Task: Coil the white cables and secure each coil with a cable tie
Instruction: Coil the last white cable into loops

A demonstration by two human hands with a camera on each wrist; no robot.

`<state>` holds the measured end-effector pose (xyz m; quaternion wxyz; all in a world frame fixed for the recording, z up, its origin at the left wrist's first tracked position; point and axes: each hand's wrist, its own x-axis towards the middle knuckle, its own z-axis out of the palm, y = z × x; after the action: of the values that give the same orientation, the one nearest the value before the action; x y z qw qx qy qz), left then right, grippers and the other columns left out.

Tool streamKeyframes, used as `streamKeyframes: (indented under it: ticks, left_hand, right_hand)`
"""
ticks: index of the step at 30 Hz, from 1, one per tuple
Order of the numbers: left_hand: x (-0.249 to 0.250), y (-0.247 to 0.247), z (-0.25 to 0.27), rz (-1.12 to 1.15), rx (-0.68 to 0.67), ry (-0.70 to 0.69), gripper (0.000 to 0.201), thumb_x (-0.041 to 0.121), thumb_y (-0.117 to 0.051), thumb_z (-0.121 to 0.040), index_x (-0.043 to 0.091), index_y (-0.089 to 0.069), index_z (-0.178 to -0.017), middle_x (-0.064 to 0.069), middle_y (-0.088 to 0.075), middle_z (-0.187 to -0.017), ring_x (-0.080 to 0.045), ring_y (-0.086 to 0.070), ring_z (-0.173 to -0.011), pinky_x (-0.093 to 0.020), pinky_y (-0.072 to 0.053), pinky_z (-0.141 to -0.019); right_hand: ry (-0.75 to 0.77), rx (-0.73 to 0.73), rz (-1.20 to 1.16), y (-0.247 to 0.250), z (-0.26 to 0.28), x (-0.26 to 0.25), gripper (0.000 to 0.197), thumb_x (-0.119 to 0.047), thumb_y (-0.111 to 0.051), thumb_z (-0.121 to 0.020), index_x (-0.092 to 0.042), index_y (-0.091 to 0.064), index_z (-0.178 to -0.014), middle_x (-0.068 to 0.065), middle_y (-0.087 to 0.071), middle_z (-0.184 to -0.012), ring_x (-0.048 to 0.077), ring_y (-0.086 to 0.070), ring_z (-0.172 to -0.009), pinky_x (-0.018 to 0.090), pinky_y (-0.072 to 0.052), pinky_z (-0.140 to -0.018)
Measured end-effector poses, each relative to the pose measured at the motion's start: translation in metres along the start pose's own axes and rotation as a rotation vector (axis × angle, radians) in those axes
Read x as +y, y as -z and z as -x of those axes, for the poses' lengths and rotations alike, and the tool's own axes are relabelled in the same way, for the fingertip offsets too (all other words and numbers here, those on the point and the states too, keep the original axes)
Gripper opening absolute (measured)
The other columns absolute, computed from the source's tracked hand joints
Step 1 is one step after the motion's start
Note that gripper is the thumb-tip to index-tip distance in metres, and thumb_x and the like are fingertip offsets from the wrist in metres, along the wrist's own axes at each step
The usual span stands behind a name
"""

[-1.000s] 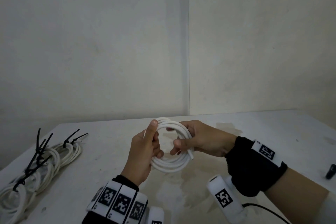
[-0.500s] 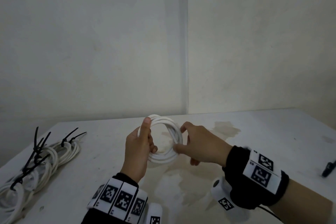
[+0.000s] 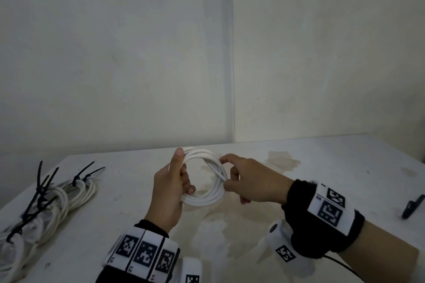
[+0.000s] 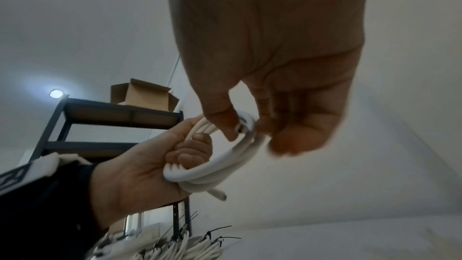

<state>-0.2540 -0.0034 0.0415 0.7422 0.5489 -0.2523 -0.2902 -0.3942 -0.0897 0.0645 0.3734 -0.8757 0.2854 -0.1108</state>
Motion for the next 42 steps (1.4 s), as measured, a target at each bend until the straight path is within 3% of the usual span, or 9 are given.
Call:
streamKeyframes:
  ticks: [3,5,9,17,23,27,30,35,42]
  left_hand:
    - [-0.003,-0.002,0.006,0.081,-0.024,0.048,0.046,0.043,-0.044,-0.093,0.012,-0.038,-0.059,0.005,-0.024,-0.04,-0.008,-0.022,-0.034,-0.018,-0.029,-0.037]
    - [-0.004,-0.004,0.008,0.161,-0.041,0.089,0.052,0.049,-0.039,-0.092,0.011,-0.04,-0.058,0.005,-0.025,-0.037,-0.008,-0.023,-0.031,-0.018,-0.031,-0.036]
    - [-0.006,-0.011,0.009,0.122,-0.07,0.071,0.054,0.049,-0.028,-0.096,0.01,-0.043,-0.062,0.005,-0.029,-0.037,-0.008,-0.03,-0.032,-0.027,-0.038,-0.051]
    - [-0.012,-0.018,0.004,-0.088,-0.085,-0.032,0.054,0.046,-0.025,-0.097,0.009,-0.045,-0.064,0.005,-0.036,-0.037,-0.01,-0.042,-0.035,-0.033,-0.042,-0.062]
    - [-0.003,-0.006,-0.004,-0.205,-0.358,0.175,0.055,0.039,-0.028,-0.095,0.005,-0.06,-0.067,-0.012,-0.062,-0.056,-0.027,-0.061,-0.062,-0.043,-0.047,-0.081]
    - [0.002,-0.027,0.009,-0.495,-0.49,0.137,0.059,0.058,-0.037,-0.088,0.006,-0.057,-0.066,-0.006,-0.051,-0.047,-0.02,-0.052,-0.047,-0.026,-0.046,-0.053]
    - [-0.006,-0.039,0.017,-0.428,-0.449,0.113,0.044,0.045,-0.052,-0.087,0.01,-0.042,-0.062,0.004,-0.03,-0.042,-0.011,-0.03,-0.036,-0.021,-0.034,-0.042]
    - [-0.021,-0.051,0.022,-0.247,-0.372,0.157,0.043,0.04,-0.052,-0.089,0.015,-0.035,-0.059,0.005,-0.023,-0.045,-0.01,-0.023,-0.038,-0.023,-0.03,-0.043]
    - [-0.024,-0.06,0.028,-0.181,-0.604,0.207,0.029,0.039,-0.052,-0.081,0.01,-0.06,-0.085,0.006,-0.03,-0.045,-0.008,-0.031,-0.039,-0.023,-0.039,-0.049]
  right_hand:
    - [0.006,0.024,-0.135,-0.005,-0.004,0.005,0.041,-0.023,-0.057,-0.089,-0.021,-0.041,-0.126,-0.003,-0.055,-0.088,0.013,-0.053,-0.081,0.022,-0.042,-0.072]
    - [0.036,0.006,-0.351,-0.012,-0.006,0.006,0.034,-0.018,-0.054,-0.092,-0.018,-0.043,-0.124,0.009,-0.059,-0.105,0.018,-0.058,-0.093,0.025,-0.045,-0.081]
    - [0.137,0.176,-0.561,-0.016,-0.007,0.003,0.023,-0.015,-0.042,-0.097,-0.006,-0.046,-0.118,0.002,-0.053,-0.07,0.013,-0.061,-0.06,0.023,-0.047,-0.058]
    - [0.205,0.274,-0.58,-0.015,-0.009,0.009,0.028,-0.022,-0.047,-0.095,-0.001,-0.052,-0.112,-0.003,-0.044,-0.065,0.005,-0.046,-0.047,0.031,-0.051,-0.065]
    - [0.146,0.054,-0.293,0.009,0.004,0.013,0.013,-0.024,-0.046,-0.096,-0.011,-0.051,-0.098,-0.004,-0.046,-0.066,0.007,-0.049,-0.052,0.027,-0.045,-0.061]
    - [0.131,-0.057,-0.202,0.014,0.009,0.018,0.019,-0.025,-0.05,-0.094,-0.013,-0.048,-0.109,-0.007,-0.055,-0.078,0.01,-0.051,-0.058,0.023,-0.045,-0.06]
    - [0.112,0.016,-0.332,0.016,0.013,0.027,0.023,-0.026,-0.052,-0.092,-0.011,-0.049,-0.11,-0.005,-0.054,-0.075,0.009,-0.05,-0.058,0.023,-0.048,-0.062]
    - [0.108,0.076,-0.603,0.017,0.022,0.046,0.061,-0.048,-0.04,-0.085,0.007,-0.05,-0.108,-0.006,-0.047,-0.063,0.008,-0.049,-0.054,0.029,-0.046,-0.068]
    - [0.139,0.191,-0.528,0.022,0.028,0.056,0.039,-0.043,-0.036,-0.088,-0.006,-0.049,-0.086,-0.002,-0.036,-0.062,0.005,-0.037,-0.047,0.021,-0.042,-0.054]
